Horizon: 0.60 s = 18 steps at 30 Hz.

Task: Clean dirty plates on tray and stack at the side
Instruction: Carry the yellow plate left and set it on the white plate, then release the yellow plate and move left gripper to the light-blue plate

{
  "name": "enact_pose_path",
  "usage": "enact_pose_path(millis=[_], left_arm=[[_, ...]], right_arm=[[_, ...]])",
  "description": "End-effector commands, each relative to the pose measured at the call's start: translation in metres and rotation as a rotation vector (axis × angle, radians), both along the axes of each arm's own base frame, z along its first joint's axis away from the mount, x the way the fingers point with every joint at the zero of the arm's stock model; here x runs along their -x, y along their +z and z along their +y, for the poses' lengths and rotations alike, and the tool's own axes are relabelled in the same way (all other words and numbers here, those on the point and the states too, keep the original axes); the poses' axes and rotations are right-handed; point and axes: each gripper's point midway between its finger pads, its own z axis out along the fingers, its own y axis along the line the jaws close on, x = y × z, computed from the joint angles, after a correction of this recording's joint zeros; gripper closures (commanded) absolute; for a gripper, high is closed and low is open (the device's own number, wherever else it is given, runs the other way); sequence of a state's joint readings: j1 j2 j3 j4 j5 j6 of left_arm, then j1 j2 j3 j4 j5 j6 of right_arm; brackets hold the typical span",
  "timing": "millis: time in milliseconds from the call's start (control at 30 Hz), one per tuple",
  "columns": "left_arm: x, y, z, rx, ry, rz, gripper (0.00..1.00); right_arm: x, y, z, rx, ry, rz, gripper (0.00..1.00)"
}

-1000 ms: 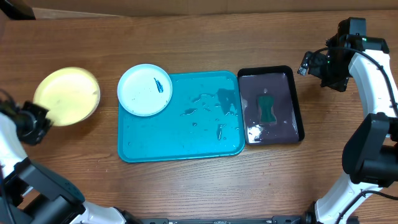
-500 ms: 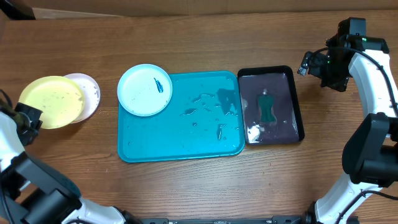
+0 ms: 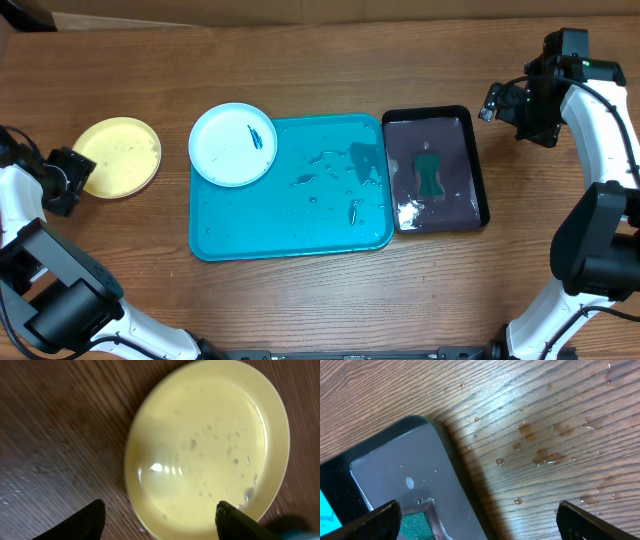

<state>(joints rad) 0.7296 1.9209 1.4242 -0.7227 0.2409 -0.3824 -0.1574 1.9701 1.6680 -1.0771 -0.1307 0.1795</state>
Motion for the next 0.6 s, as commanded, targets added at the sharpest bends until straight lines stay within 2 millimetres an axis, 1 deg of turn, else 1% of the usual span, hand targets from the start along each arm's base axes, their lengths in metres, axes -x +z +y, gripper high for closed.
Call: enact_pose_path(millis=[0, 33, 100, 133, 200, 233, 300, 367, 400, 433, 467, 500, 533, 567], left_arm=[[-0.018, 0.039, -0.026, 0.056, -0.119, -0.139, 0.23], [-0.017, 0.058, -0.037, 0.050, -0.137, -0.161, 0.23], [-0.011, 0.082, -0.054, 0.043, -0.160, -0.173, 0.23], [-0.007, 0.093, -0.065, 0.042, -0.177, -0.174, 0.22], [0.002, 0.114, -0.092, 0.036, -0.235, -0.174, 0.25], [0.005, 0.122, -0.104, 0.027, -0.269, -0.177, 0.28], [0.011, 0.138, -0.130, 0.004, -0.347, -0.179, 0.31], [0.017, 0.146, -0.156, -0.015, -0.428, -0.167, 0.36], [0.020, 0.146, -0.166, -0.019, -0.455, -0.145, 0.38], [0.024, 0.143, -0.176, -0.024, -0.481, -0.115, 0.43], [0.027, 0.140, -0.183, -0.033, -0.507, -0.084, 0.52], [0.031, 0.135, -0.190, -0.049, -0.537, -0.043, 0.64], [0.033, 0.131, -0.194, -0.062, -0.552, -0.009, 0.83], [0.036, 0.125, -0.199, -0.080, -0.569, 0.028, 0.96]], right_arm=[[-0.004, 0.011, -0.001, 0.004, -0.001, -0.032, 0.00], [-0.004, 0.011, -0.001, 0.004, -0.001, -0.032, 0.00], [-0.004, 0.011, -0.001, 0.004, -0.001, -0.032, 0.00], [-0.004, 0.011, -0.001, 0.004, -0.001, -0.032, 0.00], [-0.004, 0.011, -0.001, 0.004, -0.001, -0.032, 0.00], [-0.004, 0.011, -0.001, 0.004, -0.001, -0.032, 0.00], [-0.004, 0.011, -0.001, 0.004, -0.001, -0.032, 0.00], [-0.004, 0.011, -0.001, 0.004, -0.001, -0.032, 0.00], [-0.004, 0.011, -0.001, 0.004, -0.001, -0.032, 0.00], [-0.004, 0.011, -0.001, 0.004, -0.001, -0.032, 0.00], [-0.004, 0.011, -0.001, 0.004, -0.001, -0.032, 0.00], [-0.004, 0.011, -0.001, 0.004, -0.001, -0.032, 0.00], [-0.004, 0.011, -0.001, 0.004, -0.001, -0.032, 0.00], [-0.004, 0.011, -0.001, 0.004, -0.001, -0.032, 0.00]])
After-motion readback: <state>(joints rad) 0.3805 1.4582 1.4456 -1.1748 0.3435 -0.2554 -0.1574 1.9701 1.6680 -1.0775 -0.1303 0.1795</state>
